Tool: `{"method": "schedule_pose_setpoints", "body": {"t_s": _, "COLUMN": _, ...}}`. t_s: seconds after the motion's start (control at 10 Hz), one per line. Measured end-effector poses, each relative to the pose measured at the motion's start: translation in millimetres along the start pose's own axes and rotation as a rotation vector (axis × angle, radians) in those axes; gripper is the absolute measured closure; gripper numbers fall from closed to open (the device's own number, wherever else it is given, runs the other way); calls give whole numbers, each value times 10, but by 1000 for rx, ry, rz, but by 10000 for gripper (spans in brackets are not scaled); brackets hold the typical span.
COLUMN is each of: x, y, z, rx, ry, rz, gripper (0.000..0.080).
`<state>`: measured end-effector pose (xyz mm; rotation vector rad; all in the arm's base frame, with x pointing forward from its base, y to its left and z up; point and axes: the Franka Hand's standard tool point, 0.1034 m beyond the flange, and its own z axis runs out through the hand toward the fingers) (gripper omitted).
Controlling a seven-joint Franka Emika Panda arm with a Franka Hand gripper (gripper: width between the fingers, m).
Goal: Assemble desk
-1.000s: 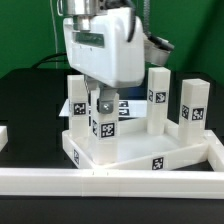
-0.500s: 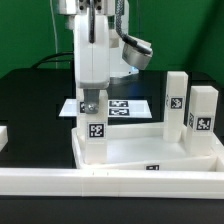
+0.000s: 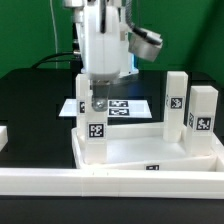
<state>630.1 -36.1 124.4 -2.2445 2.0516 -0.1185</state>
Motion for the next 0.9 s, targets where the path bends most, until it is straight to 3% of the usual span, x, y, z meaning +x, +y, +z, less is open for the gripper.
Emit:
{"method": "schedule_pose_setpoints", "body": {"t_s": 0.2, "x": -109, "y": -29, "z": -9, "rx": 3, "ry": -2, "rz": -22, "gripper": 150}}
{"method": "schedule_pose_setpoints", "body": {"t_s": 0.9, "x": -104, "y": -15, "z": 19, "rx": -2, "ry": 0, "rz": -25, "gripper": 150}}
